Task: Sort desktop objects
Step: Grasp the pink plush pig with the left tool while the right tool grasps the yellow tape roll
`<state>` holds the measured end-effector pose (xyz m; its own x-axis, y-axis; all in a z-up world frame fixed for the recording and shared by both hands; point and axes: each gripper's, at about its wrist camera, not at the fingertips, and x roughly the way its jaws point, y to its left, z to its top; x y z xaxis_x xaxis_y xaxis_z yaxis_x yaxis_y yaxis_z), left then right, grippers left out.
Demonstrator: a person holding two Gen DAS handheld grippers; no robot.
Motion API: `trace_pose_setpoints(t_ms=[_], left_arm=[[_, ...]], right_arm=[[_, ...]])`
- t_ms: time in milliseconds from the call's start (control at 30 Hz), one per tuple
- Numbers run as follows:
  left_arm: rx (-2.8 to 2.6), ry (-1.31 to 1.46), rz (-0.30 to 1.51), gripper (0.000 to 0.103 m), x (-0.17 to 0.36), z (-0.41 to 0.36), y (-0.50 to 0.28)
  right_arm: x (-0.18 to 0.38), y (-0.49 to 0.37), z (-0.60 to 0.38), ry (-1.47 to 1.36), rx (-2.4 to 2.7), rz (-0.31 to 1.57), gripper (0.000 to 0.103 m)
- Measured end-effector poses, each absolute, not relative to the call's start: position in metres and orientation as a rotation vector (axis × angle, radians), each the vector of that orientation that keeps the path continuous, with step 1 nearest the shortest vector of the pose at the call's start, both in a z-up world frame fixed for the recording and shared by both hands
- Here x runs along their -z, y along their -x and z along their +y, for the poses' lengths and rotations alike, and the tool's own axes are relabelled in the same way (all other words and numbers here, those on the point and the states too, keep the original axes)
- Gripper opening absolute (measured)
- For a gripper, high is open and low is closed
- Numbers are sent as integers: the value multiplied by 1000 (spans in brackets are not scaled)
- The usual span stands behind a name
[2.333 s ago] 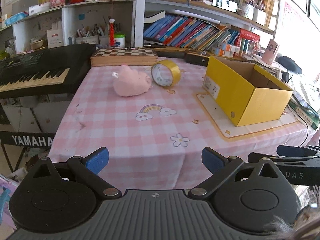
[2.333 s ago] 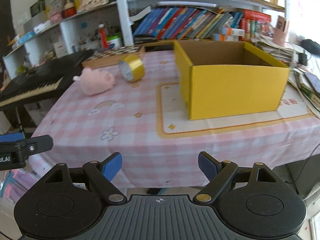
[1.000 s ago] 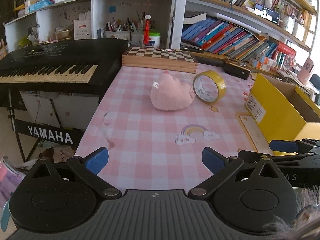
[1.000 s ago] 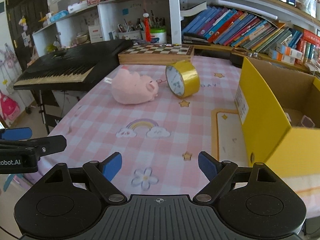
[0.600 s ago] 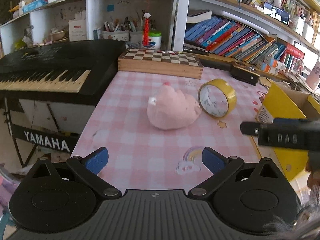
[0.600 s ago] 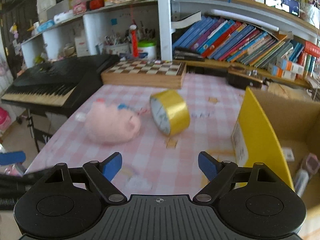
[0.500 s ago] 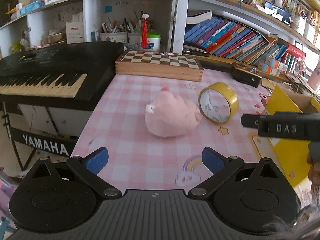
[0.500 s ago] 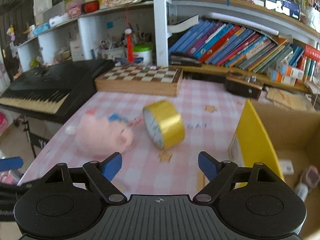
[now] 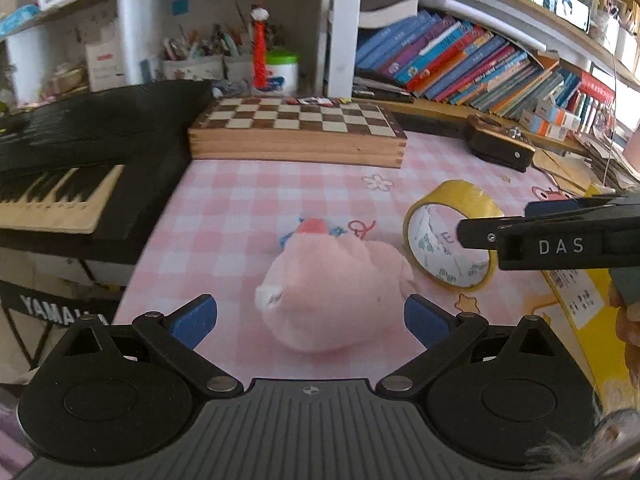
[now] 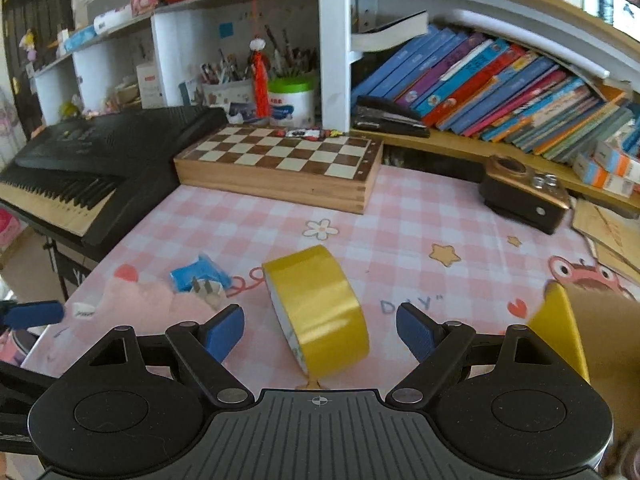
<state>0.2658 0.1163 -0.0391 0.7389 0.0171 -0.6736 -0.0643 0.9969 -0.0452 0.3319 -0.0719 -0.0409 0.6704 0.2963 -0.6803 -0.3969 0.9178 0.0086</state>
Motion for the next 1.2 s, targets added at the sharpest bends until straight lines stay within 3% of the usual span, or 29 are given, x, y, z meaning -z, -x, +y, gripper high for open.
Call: trace_pose_setpoints(t_ms=[433,600,700,733,900,1200], left_arm=[[-17,174,803,101,62,123,-303],[6,210,836,96,68,123,-307],[22,232,855,86,73,122,-306],[22,239,854,84,73,122,-305],[16,264,846,66,64,127,-296],[-12,340,758,64,26,147,-247]], right_arm=[[63,-371,-50,244,-513,837,84],[67,-374,-50,251,-517,856,69],[66,-374,-54,254,-511,853,52],[65,-374,-56,246,-511,863,42],[59,-368,-64,204,-502,873,42],[36,-340,-75,131,-505,851,42]])
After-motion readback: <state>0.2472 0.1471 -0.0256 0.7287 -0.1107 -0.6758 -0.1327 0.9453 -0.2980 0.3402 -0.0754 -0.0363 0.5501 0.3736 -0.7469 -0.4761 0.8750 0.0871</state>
